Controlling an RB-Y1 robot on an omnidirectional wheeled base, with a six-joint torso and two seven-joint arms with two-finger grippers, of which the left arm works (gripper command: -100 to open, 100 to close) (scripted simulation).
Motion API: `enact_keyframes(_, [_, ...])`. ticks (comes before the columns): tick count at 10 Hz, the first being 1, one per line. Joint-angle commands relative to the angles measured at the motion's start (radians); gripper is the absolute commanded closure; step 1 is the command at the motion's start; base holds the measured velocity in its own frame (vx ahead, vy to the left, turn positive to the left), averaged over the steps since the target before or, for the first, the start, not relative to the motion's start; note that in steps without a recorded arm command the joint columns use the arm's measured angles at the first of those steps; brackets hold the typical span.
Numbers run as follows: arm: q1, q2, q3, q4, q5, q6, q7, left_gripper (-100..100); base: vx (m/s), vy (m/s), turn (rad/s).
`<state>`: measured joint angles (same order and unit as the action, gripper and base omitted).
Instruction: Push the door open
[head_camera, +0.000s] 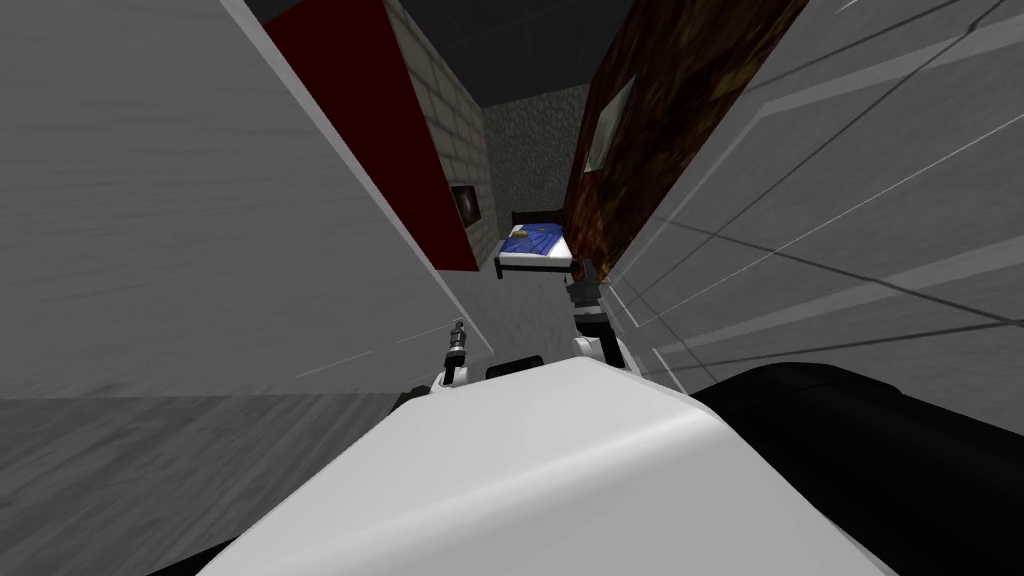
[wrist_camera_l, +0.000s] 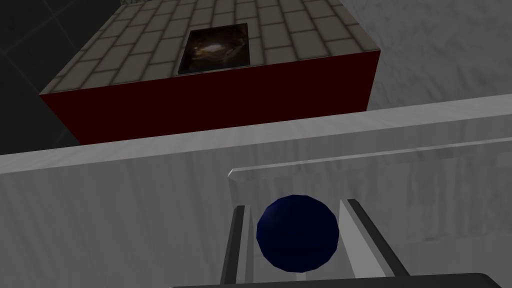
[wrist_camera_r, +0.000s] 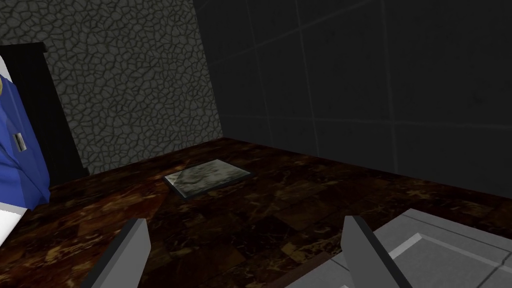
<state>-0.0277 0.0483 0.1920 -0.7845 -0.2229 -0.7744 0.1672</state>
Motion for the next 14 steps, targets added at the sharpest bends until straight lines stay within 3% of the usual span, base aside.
enact_keyframes(1, [-0.025,0.017,0.020,0.046,0.010,-0.023,-0.006,100,0.058,-0.017,-0.005])
enact_keyframes(2, [-0.025,0.017,0.020,0.046,0.010,-0.023,-0.006,100,0.009,-0.005,-0.003])
enact_keyframes(10, [-0.029,0.042,0.108,0.052,0.066,-0.011,-0.037,100,0.172,-0.042,0.074])
enact_keyframes(11, [-0.035,0.031,0.104,0.060,0.064,-0.010,-0.040,-100,-0.039,-0.069,0.060])
enact_keyframes(14, [-0.034,0.015,0.112,0.048,0.070,0.000,-0.046,-100,-0.194,-0.100,0.043])
